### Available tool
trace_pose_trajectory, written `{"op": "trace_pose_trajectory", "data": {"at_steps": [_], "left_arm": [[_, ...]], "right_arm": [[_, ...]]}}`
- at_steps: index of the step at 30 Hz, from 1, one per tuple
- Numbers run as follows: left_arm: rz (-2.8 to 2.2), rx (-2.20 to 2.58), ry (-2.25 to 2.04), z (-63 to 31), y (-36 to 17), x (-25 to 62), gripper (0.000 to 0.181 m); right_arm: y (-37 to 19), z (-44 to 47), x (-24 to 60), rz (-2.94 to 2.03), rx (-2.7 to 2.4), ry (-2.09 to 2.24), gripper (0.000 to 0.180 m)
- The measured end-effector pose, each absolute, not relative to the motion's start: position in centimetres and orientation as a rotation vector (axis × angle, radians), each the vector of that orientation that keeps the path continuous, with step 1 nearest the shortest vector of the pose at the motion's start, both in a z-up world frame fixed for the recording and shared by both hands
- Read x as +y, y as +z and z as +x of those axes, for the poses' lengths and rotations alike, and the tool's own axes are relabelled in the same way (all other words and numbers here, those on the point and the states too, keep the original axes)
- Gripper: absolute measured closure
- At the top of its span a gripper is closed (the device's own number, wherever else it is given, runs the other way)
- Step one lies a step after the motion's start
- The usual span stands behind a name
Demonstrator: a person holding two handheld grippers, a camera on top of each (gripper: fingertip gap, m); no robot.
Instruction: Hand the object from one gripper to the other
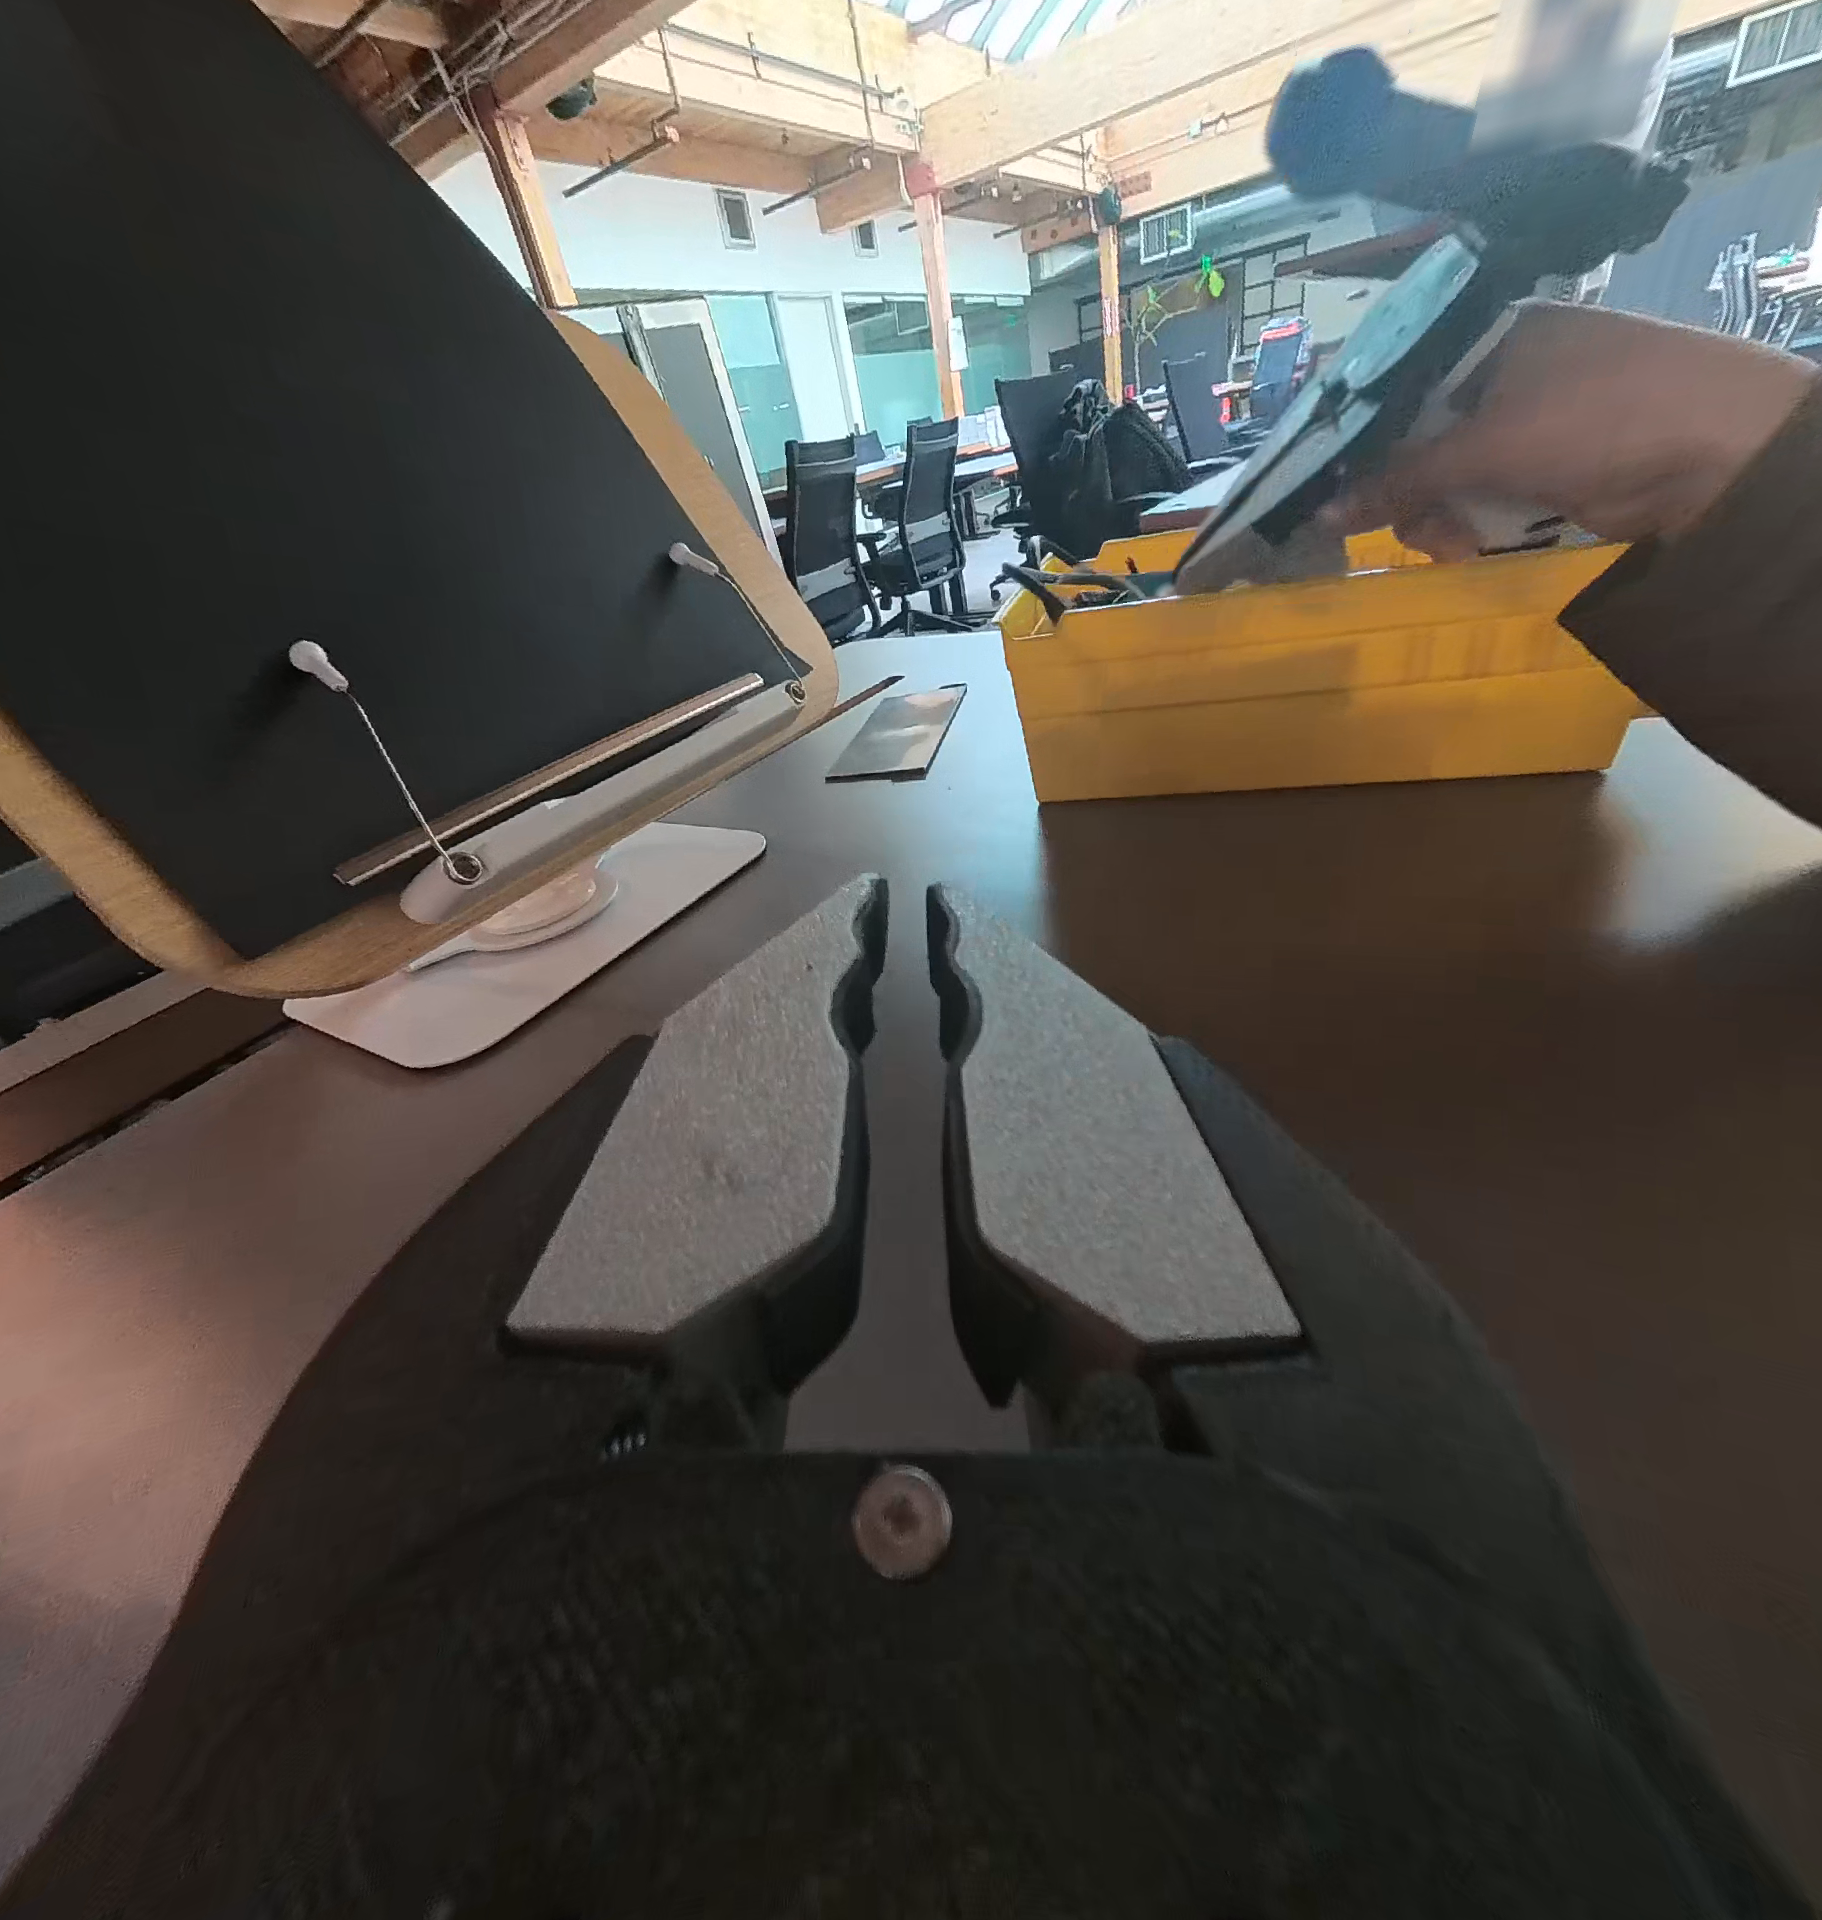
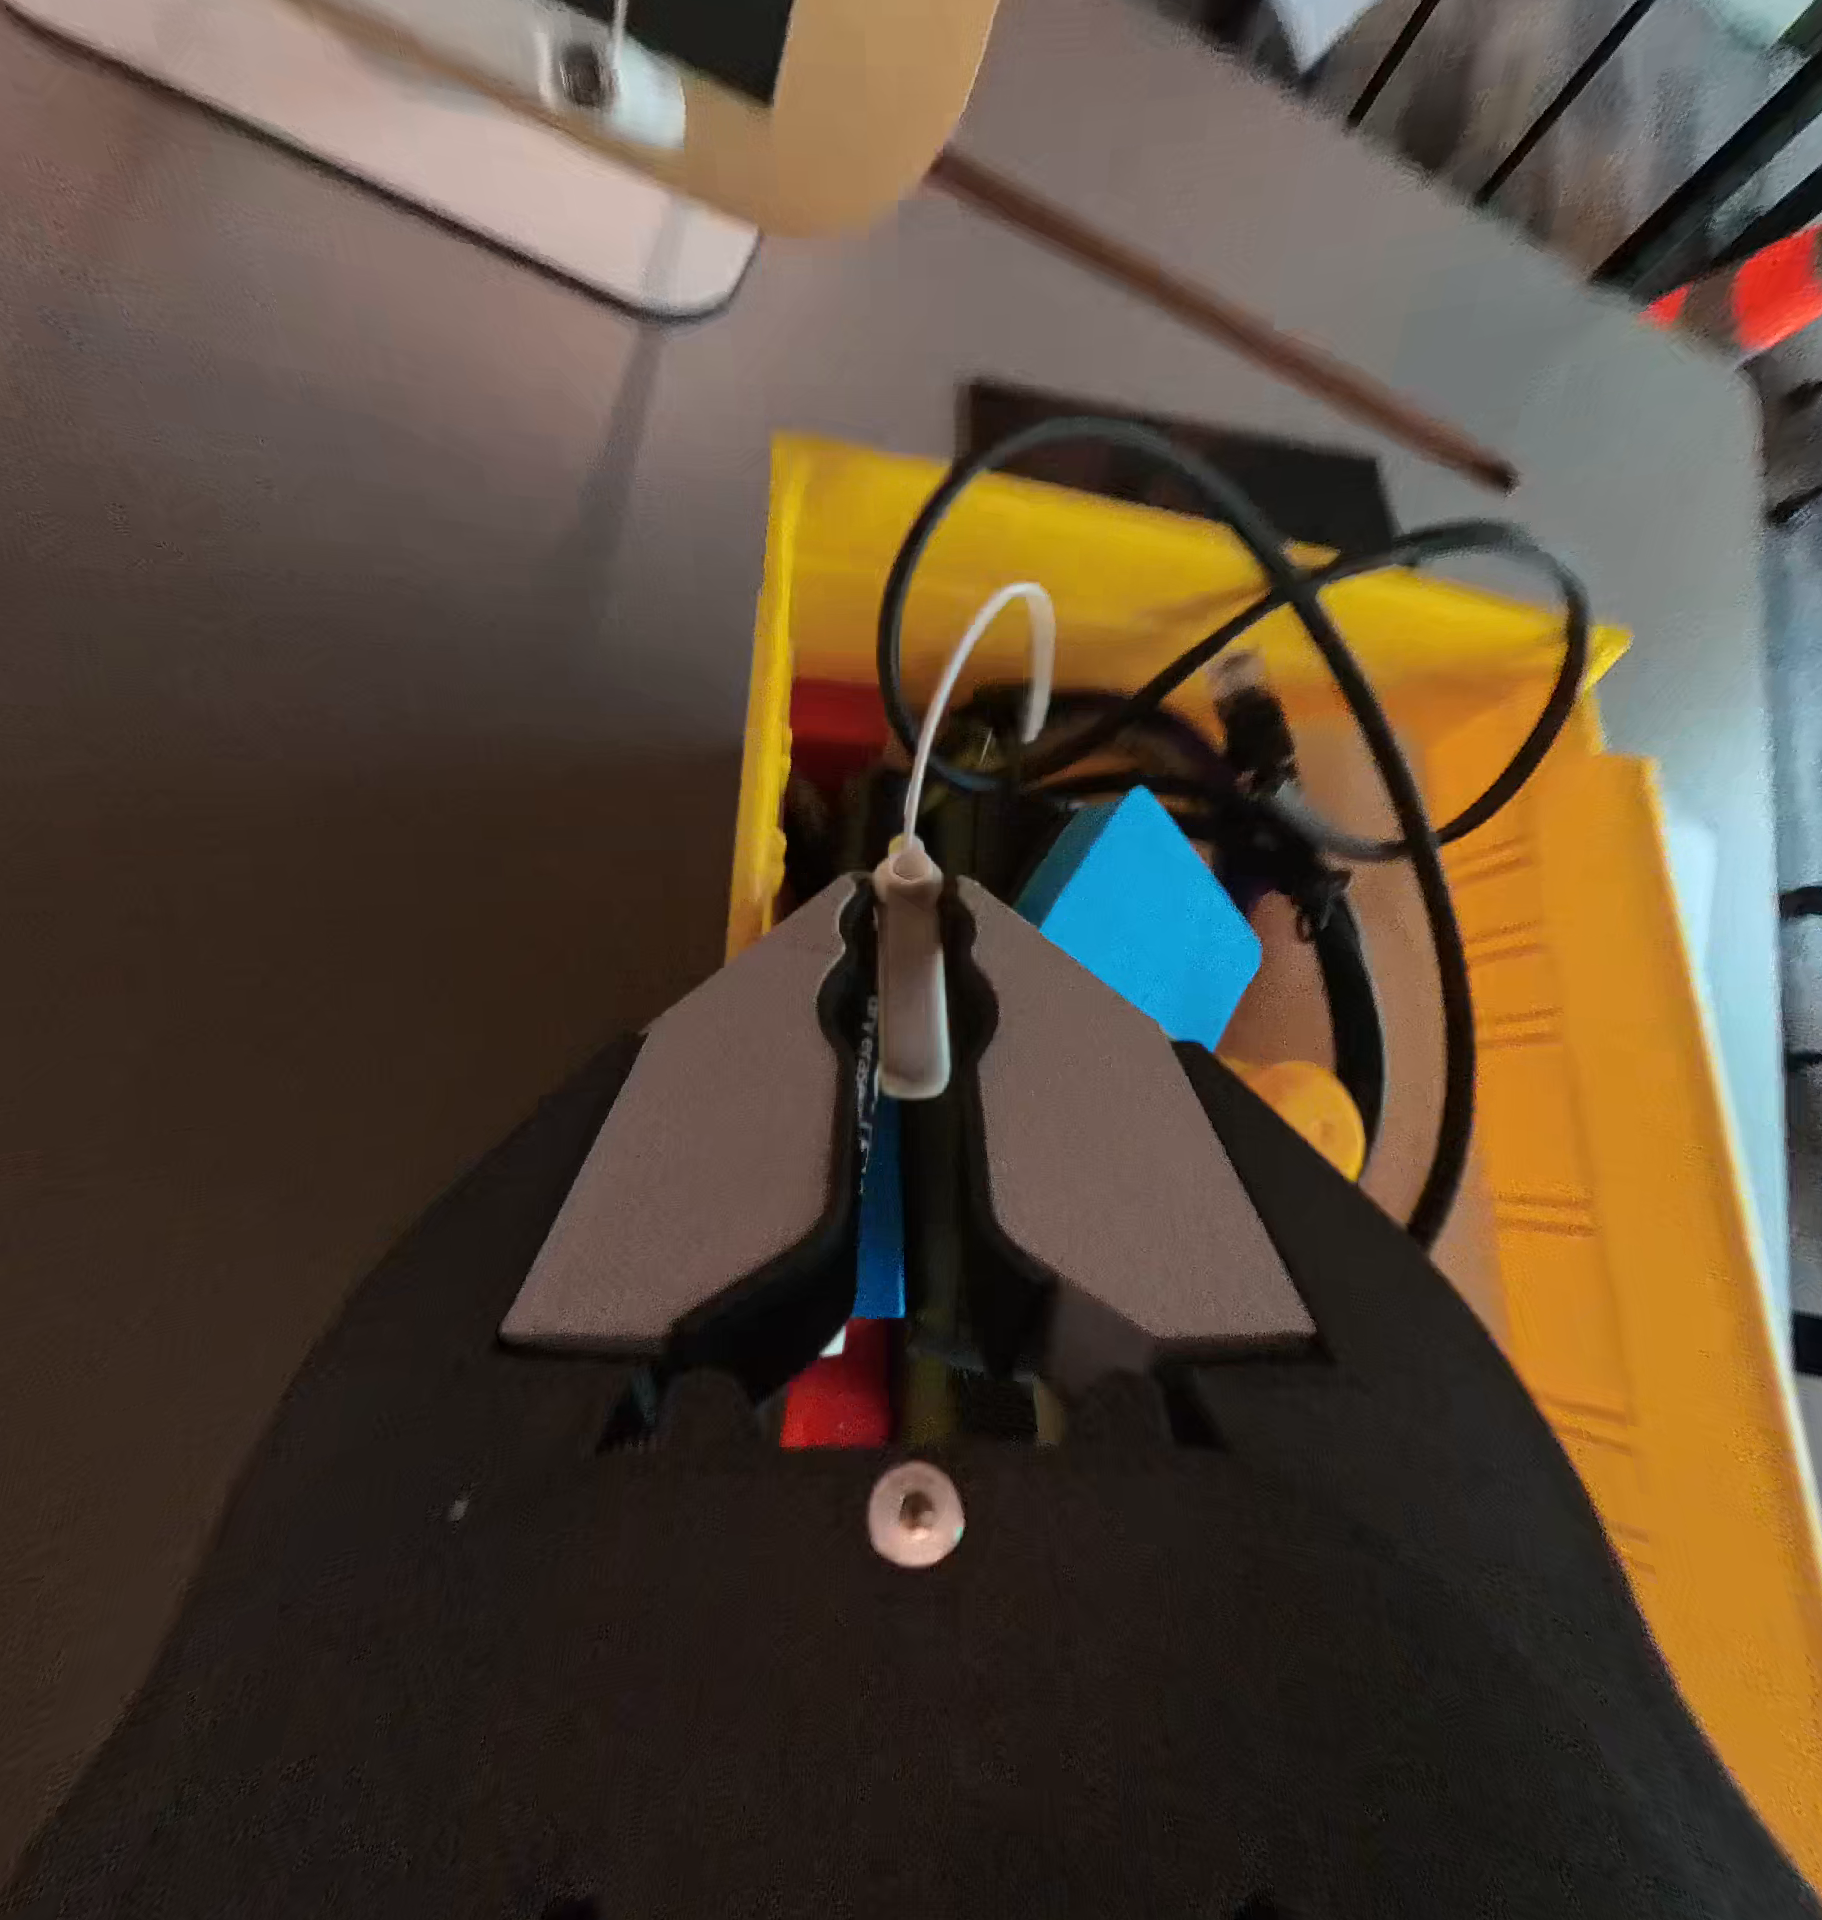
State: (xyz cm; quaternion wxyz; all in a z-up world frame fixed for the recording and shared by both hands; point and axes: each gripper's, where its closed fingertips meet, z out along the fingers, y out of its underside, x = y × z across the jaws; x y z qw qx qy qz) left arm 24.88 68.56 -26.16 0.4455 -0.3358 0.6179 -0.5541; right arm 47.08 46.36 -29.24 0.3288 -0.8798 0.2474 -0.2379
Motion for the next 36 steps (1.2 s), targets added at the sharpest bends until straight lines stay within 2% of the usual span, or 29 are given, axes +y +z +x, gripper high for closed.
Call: {"op": "trace_pose_trajectory", "data": {"at_steps": [3, 8, 11, 15, 17, 19, 25, 26, 29, 33, 36], "left_arm": [[-0.839, 1.539, -1.371, 25.0, -26.4, 68.6, 0.178], [-0.847, 1.552, -1.371, 25.1, -26.7, 68.6, 0.178], [-0.851, 1.563, -1.37, 25.1, -26.9, 68.5, 0.178], [-0.872, 1.57, -1.374, 25.2, -27.1, 68.6, 0.178], [-0.885, 1.575, -1.369, 25.3, -27.3, 68.7, 0.177], [-0.893, 1.567, -1.368, 25.4, -27.3, 68.8, 0.177], [-0.953, 1.543, -1.381, 25.6, -27.4, 69.6, 0.171], [-0.968, 1.543, -1.391, 25.6, -27.5, 69.7, 0.168], [-1.03, 1.545, -1.418, 25.9, -27.8, 69.9, 0.151], [-1.067, 1.532, -1.4, 26.2, -28.0, 70.3, 0.112], [-1.097, 1.495, -1.363, 26.1, -28.0, 70.8, 0.101]], "right_arm": [[-28.6, 46.7, 46.0, -2.28, 0.683, -0.559, 0.154], [-25.1, 47.5, 45.0, -2.132, 0.702, -0.699, 0.125], [-21.6, 46.7, 45.7, -1.96, 0.655, -0.709, 0.119], [-16.7, 41.5, 50.5, -1.68, 0.461, -0.352, 0.117], [-16.2, 38.7, 53.2, -1.618, 0.392, -0.108, 0.109], [-17.3, 37.4, 55.9, -1.615, 0.365, 0.036, 0.098], [-26.7, 37.1, 62.8, -1.859, 0.317, -0.004, 0.108], [-27.7, 36.0, 63.5, -1.918, 0.3, 0.043, 0.102], [-28.8, 34.8, 64.5, -1.952, 0.211, -0.045, 0.103], [-31.3, 35.4, 65.3, -2.037, 0.175, -0.186, 0.103], [-34.1, 35.0, 66.1, -2.112, 0.19, -0.112, 0.103]]}}
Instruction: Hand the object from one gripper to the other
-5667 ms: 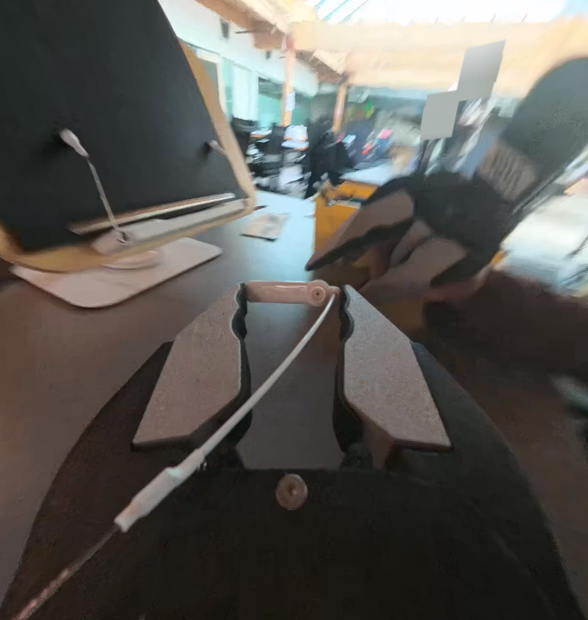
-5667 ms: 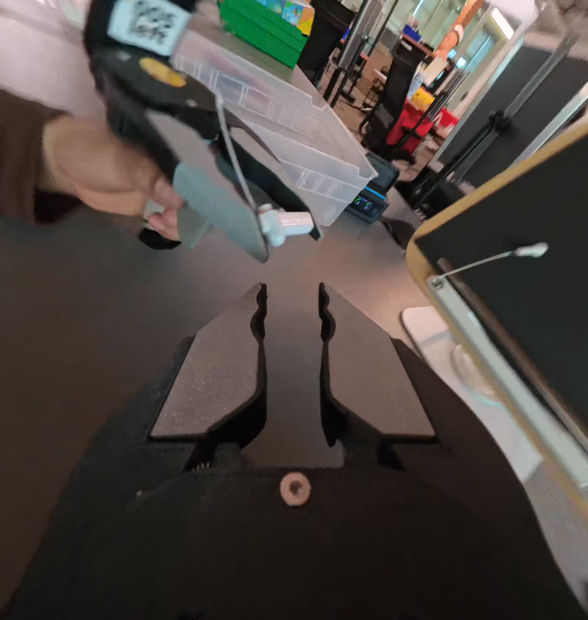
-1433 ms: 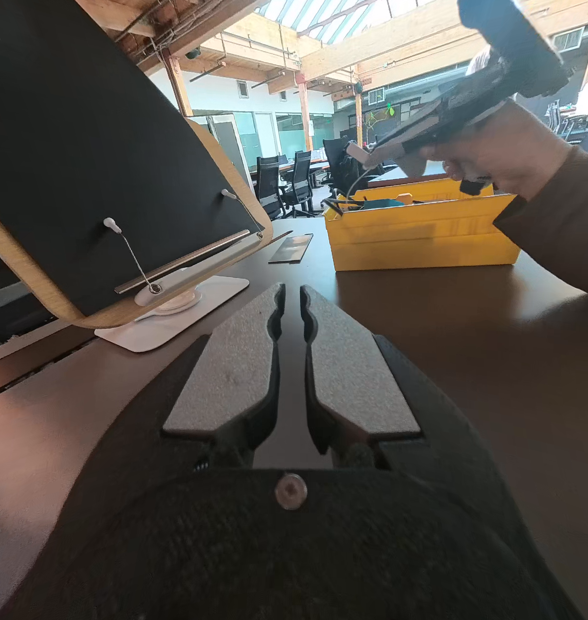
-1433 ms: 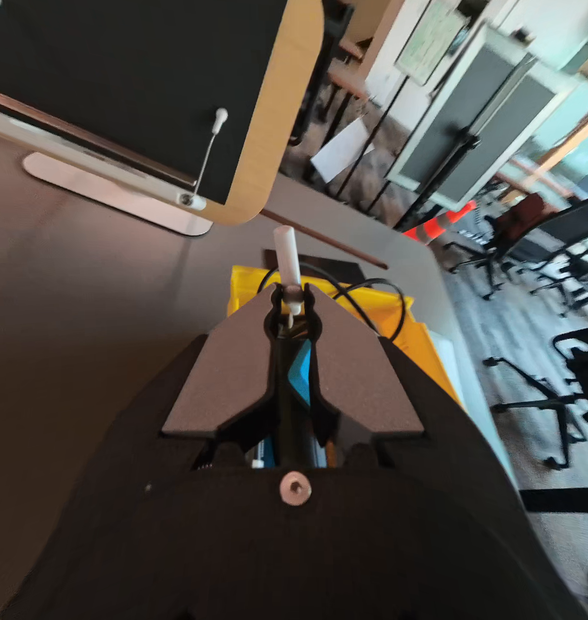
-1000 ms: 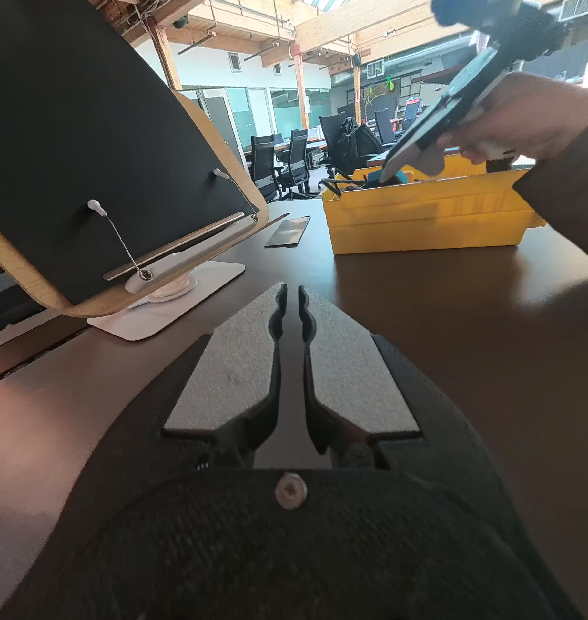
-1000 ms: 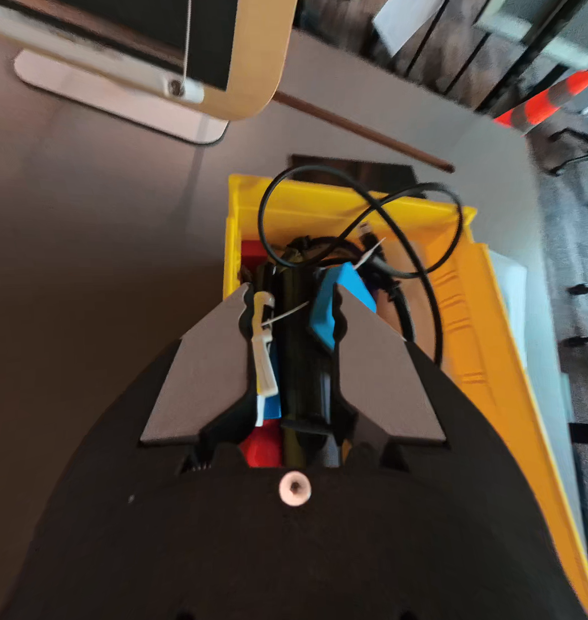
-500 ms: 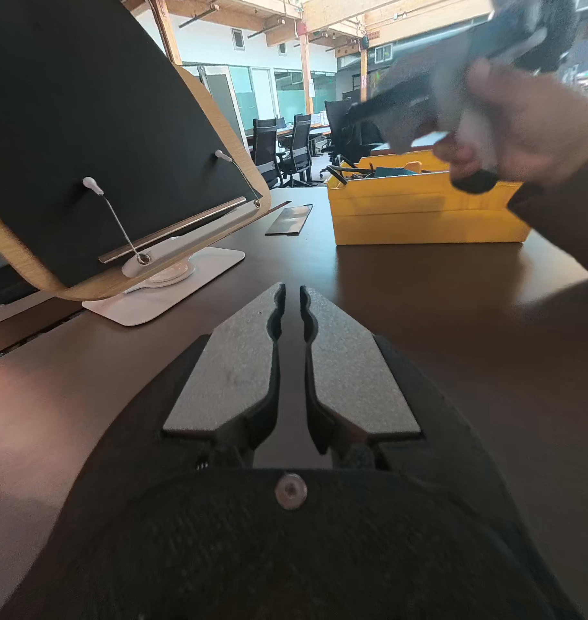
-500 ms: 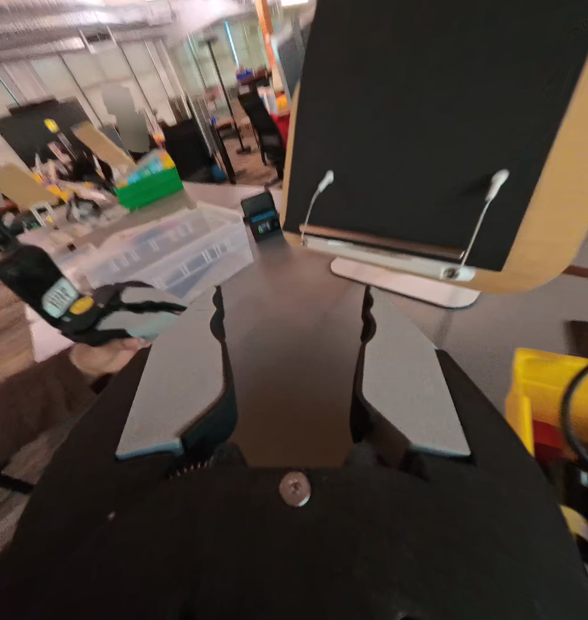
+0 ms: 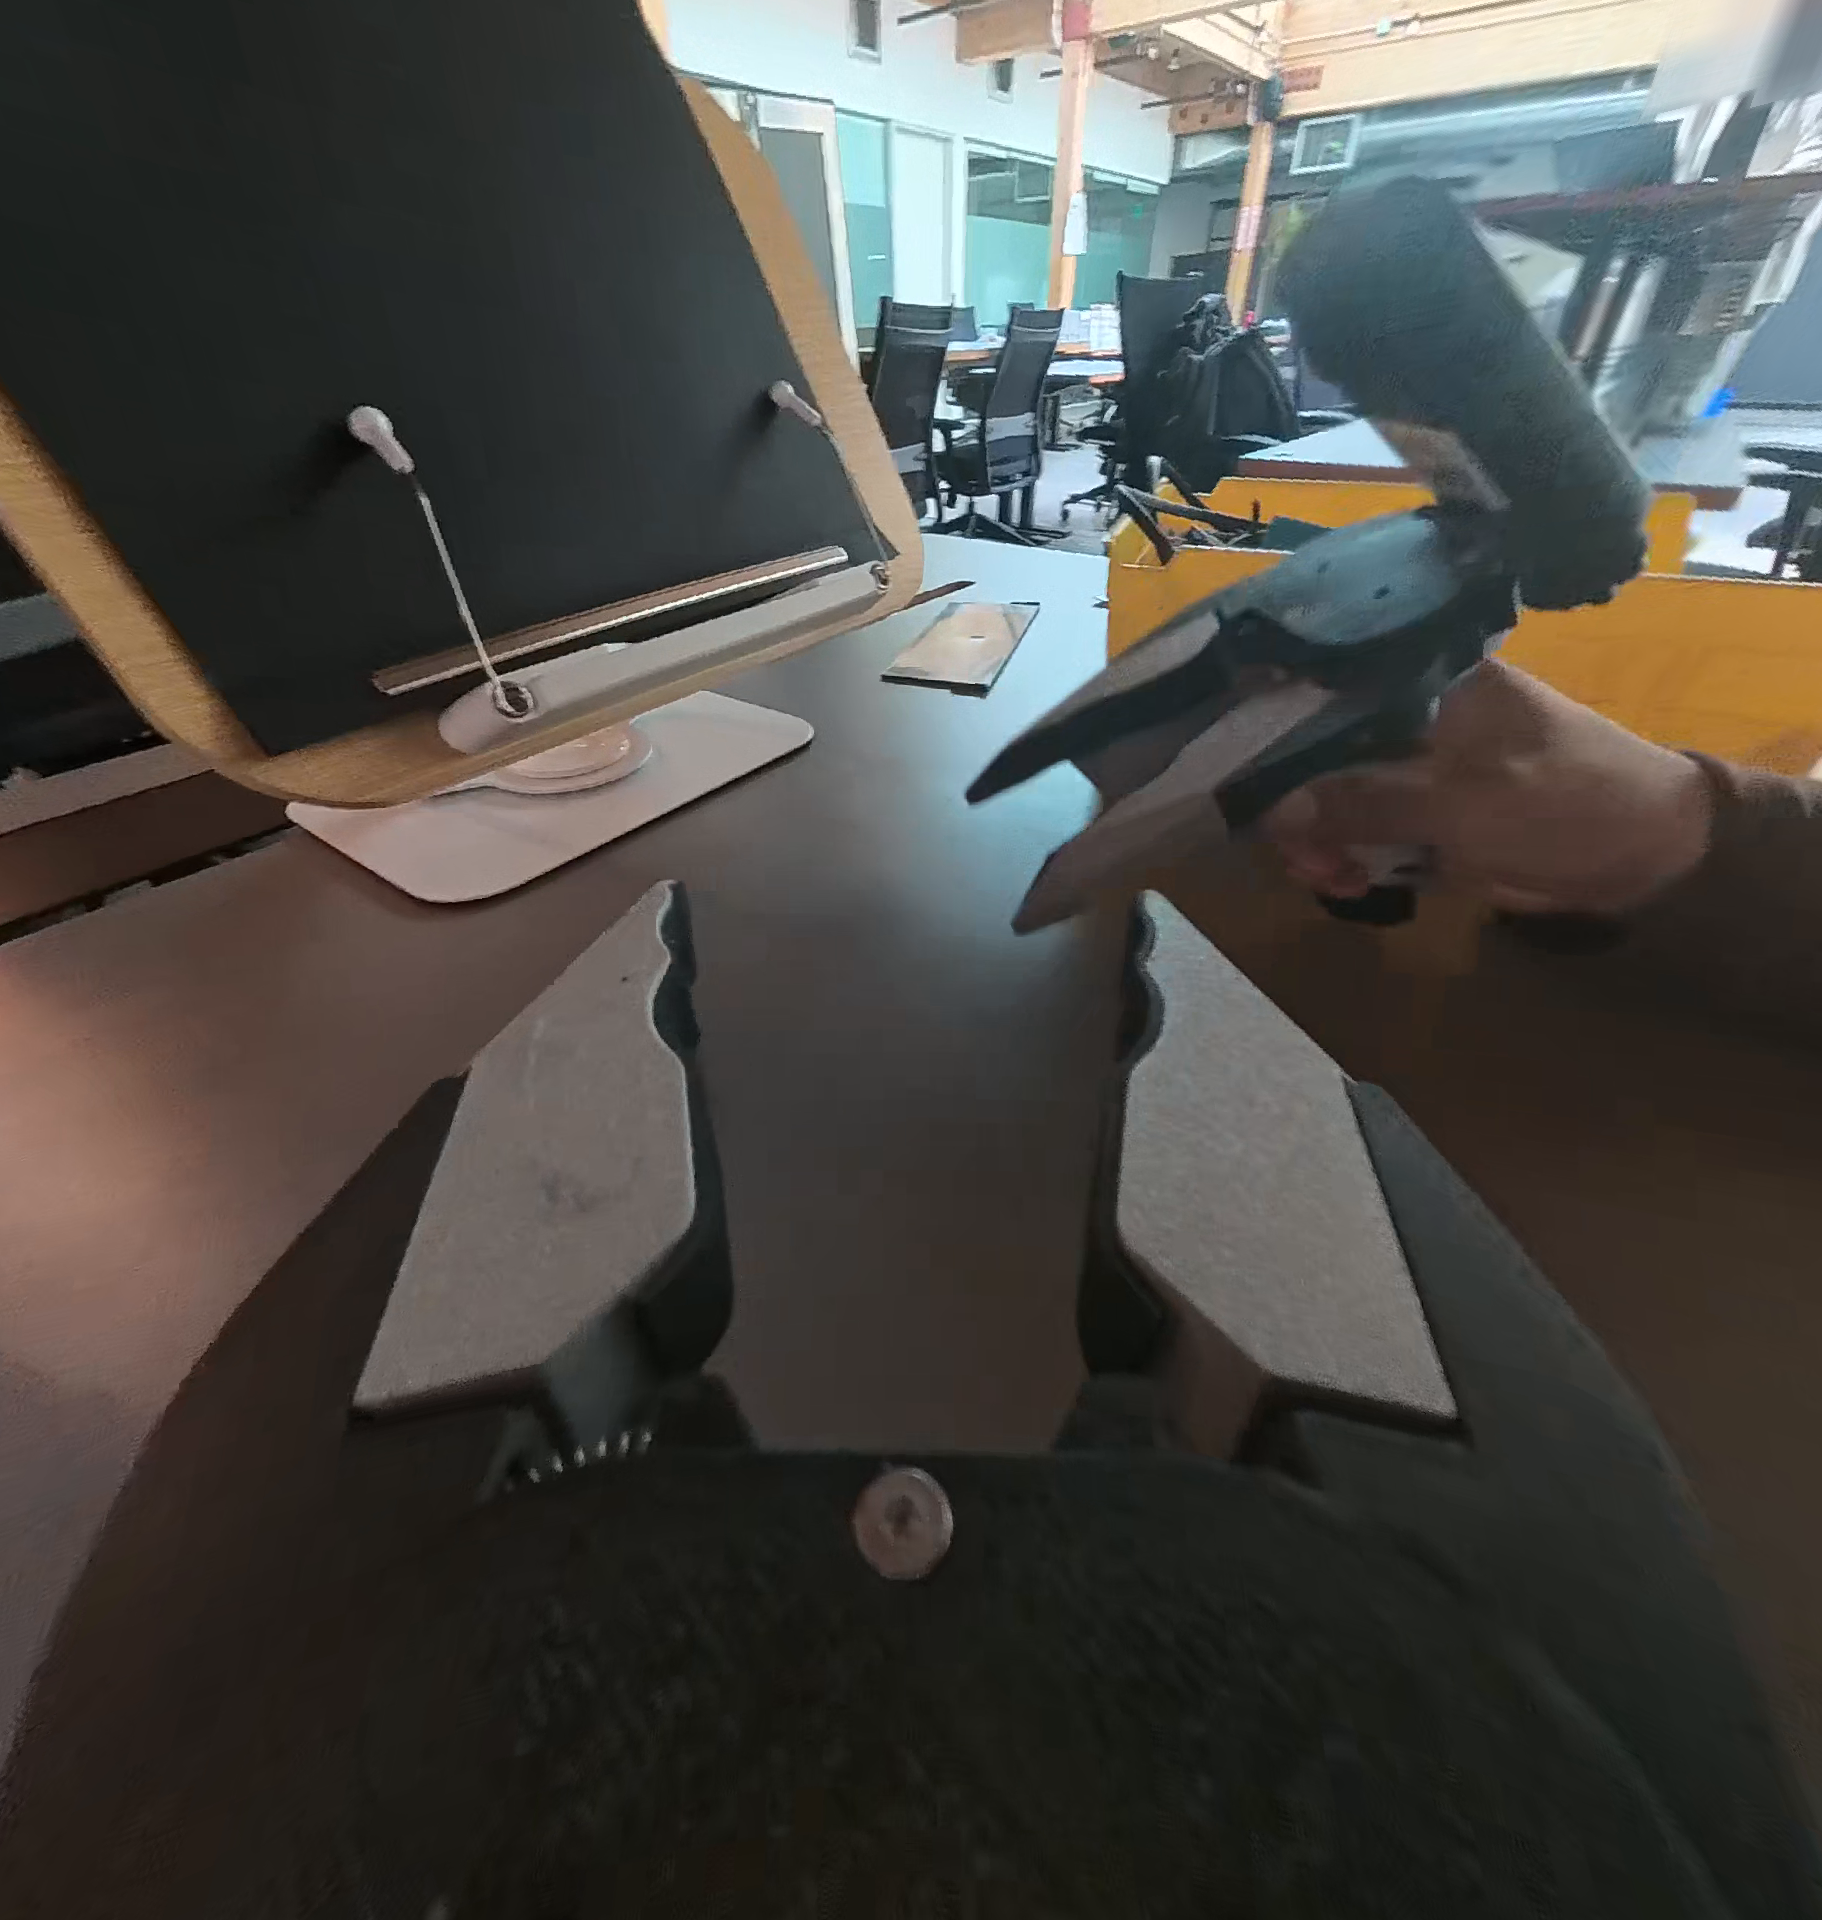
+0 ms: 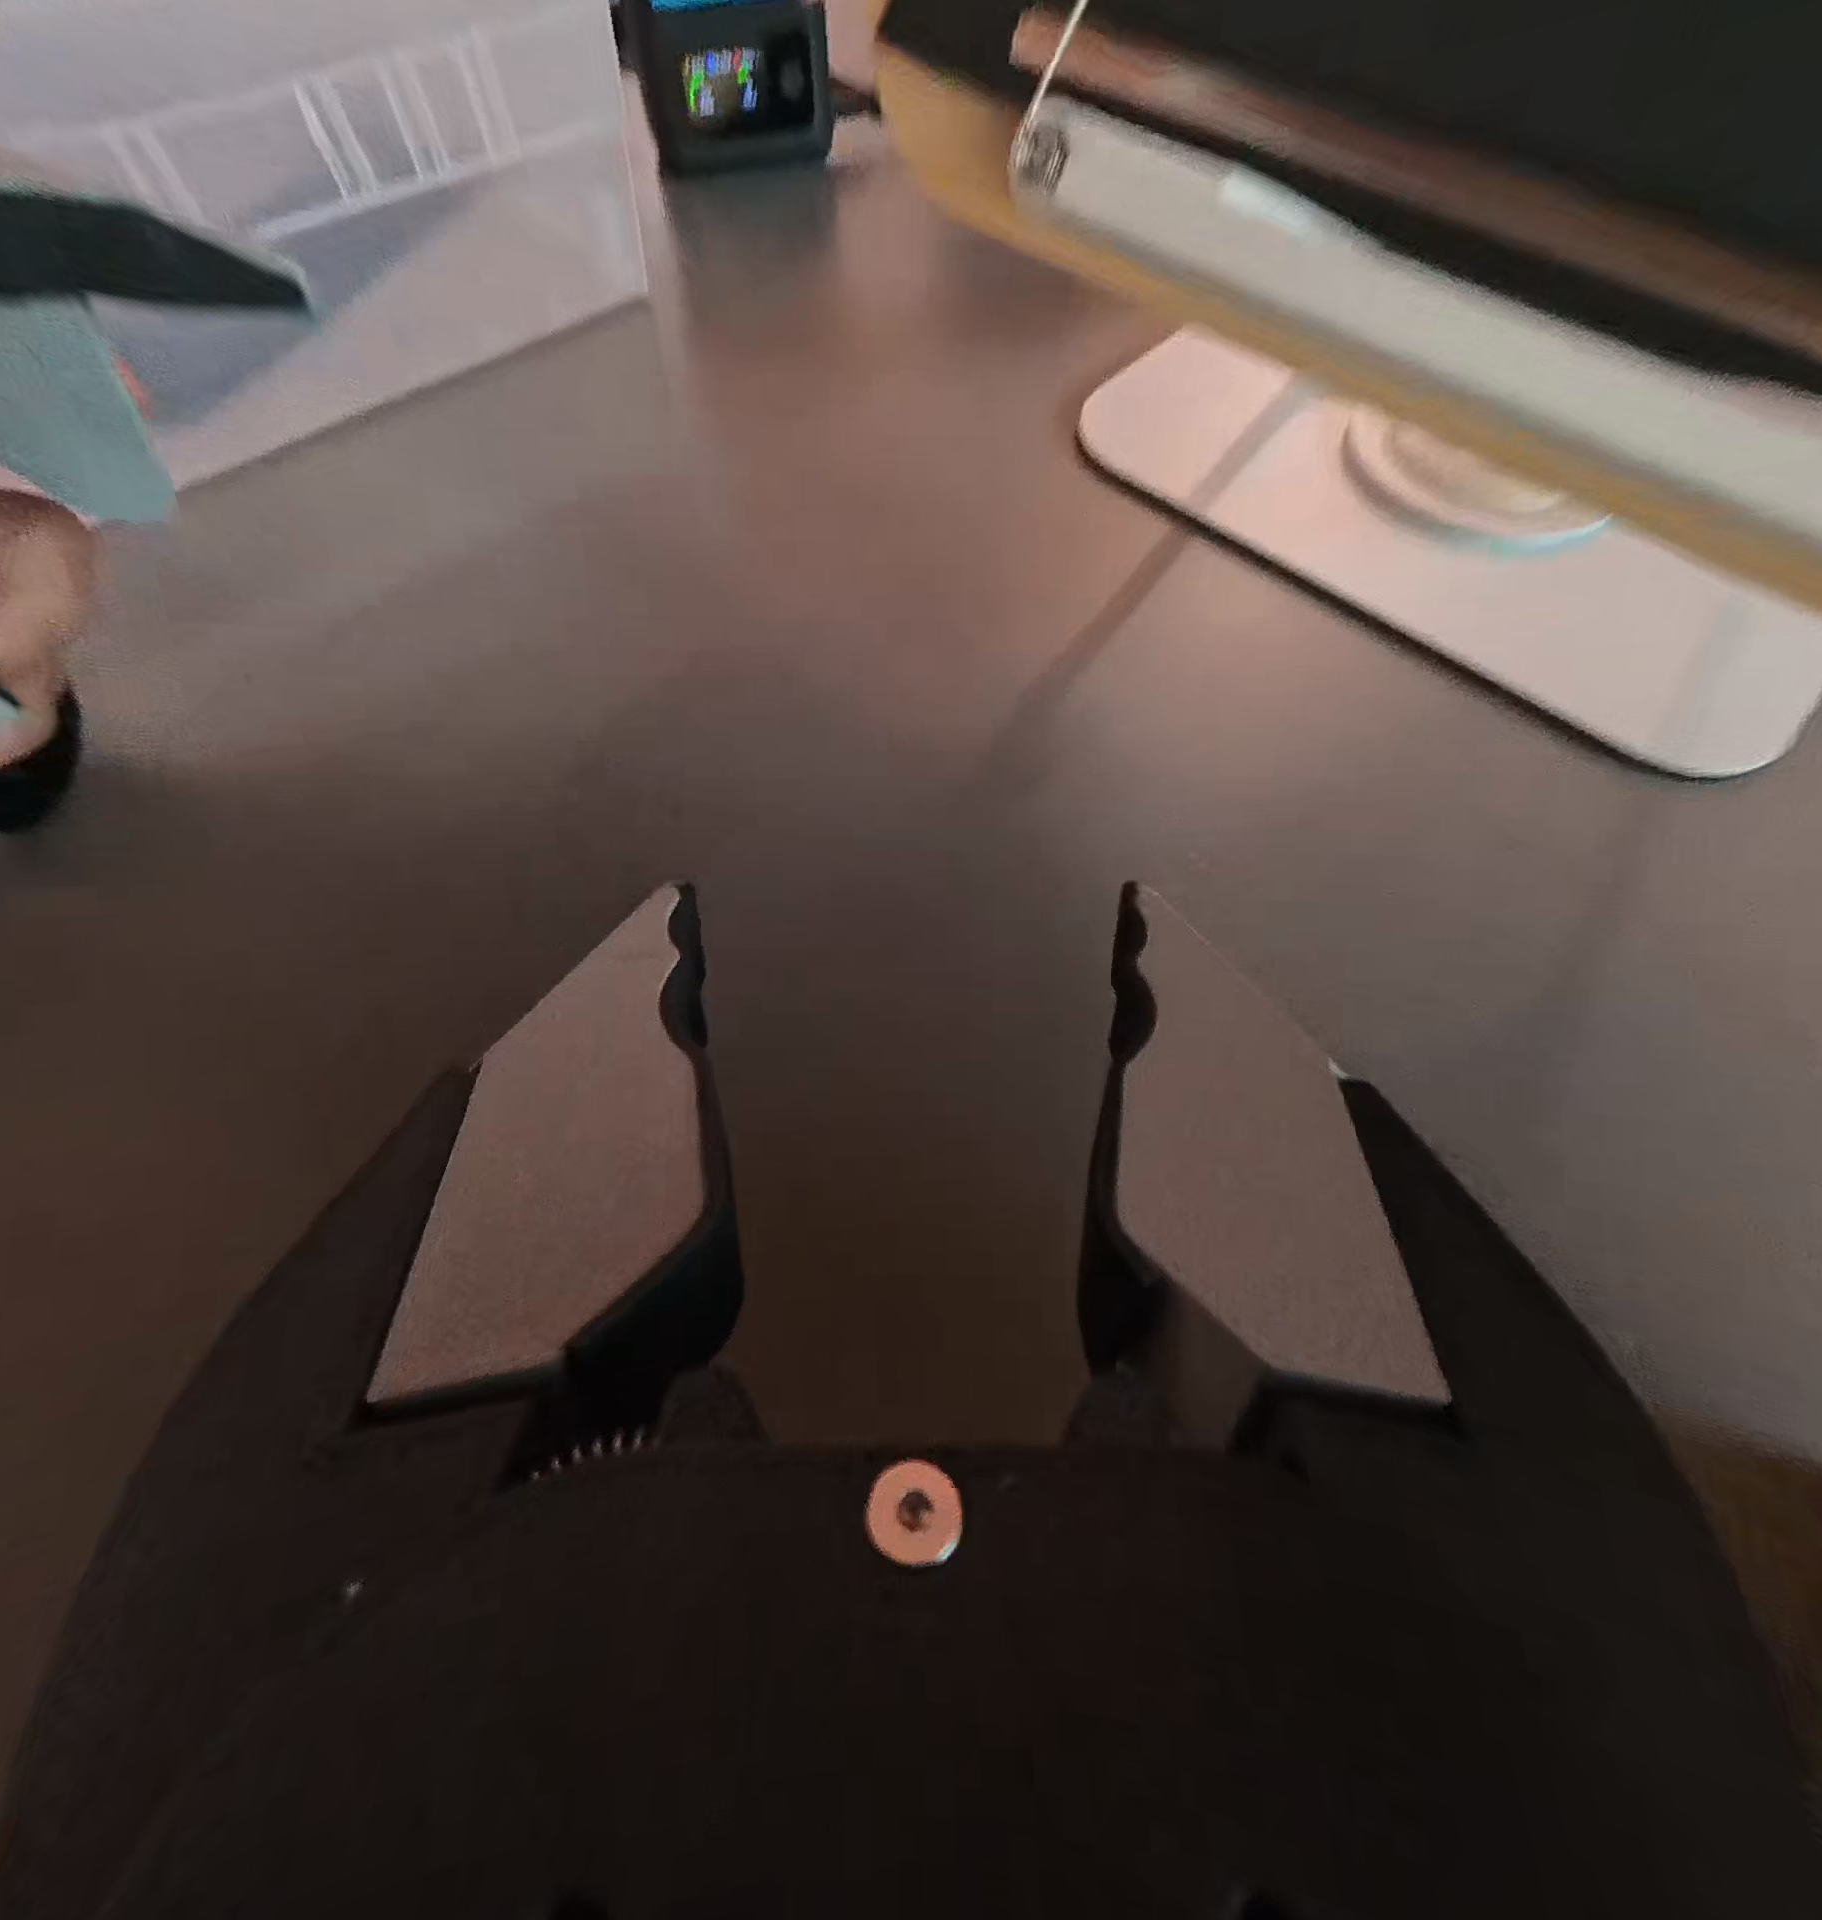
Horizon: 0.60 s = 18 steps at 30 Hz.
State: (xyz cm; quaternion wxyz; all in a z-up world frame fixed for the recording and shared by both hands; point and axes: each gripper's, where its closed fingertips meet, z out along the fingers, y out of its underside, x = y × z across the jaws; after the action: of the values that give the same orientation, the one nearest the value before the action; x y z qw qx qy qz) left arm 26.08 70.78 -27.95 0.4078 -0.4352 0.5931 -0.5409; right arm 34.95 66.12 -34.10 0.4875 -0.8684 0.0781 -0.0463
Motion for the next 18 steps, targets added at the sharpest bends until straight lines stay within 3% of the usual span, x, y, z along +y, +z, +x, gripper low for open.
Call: {"op": "trace_pose_trajectory", "data": {"at_steps": [2, 5, 11, 13, 16, 17, 18], "left_arm": [[-1.181, 1.49, -1.306, 25.9, -28.4, 71.6, 0.093], [-1.417, 1.463, -1.121, 24.9, -28.5, 74.5, 0.099], [-1.522, 1.296, -1.323, 20.9, -19.8, 78.6, 0.115], [-1.488, 1.269, -1.427, 19.1, -16.8, 79.5, 0.099], [-1.499, 1.169, -1.192, 17.4, -15.7, 85.4, 0.13], [-1.554, 1.138, -1.09, 17.0, -16.5, 88.0, 0.122], [-1.626, 1.125, -1.016, 16.8, -17.8, 90.2, 0.103]], "right_arm": [[-35.7, 34.8, 66.3, -2.188, 0.19, -0.084, 0.102], [-36.8, 34.8, 66.4, -2.257, 0.194, -0.08, 0.102], [-37.0, 34.6, 66.2, -2.27, 0.173, -0.113, 0.103], [-37.1, 34.7, 66.2, -2.276, 0.179, -0.107, 0.104], [-37.2, 34.7, 66.2, -2.283, 0.187, -0.102, 0.104], [-37.2, 34.7, 66.2, -2.284, 0.185, -0.104, 0.104], [-37.2, 34.6, 66.2, -2.285, 0.182, -0.108, 0.105]]}}
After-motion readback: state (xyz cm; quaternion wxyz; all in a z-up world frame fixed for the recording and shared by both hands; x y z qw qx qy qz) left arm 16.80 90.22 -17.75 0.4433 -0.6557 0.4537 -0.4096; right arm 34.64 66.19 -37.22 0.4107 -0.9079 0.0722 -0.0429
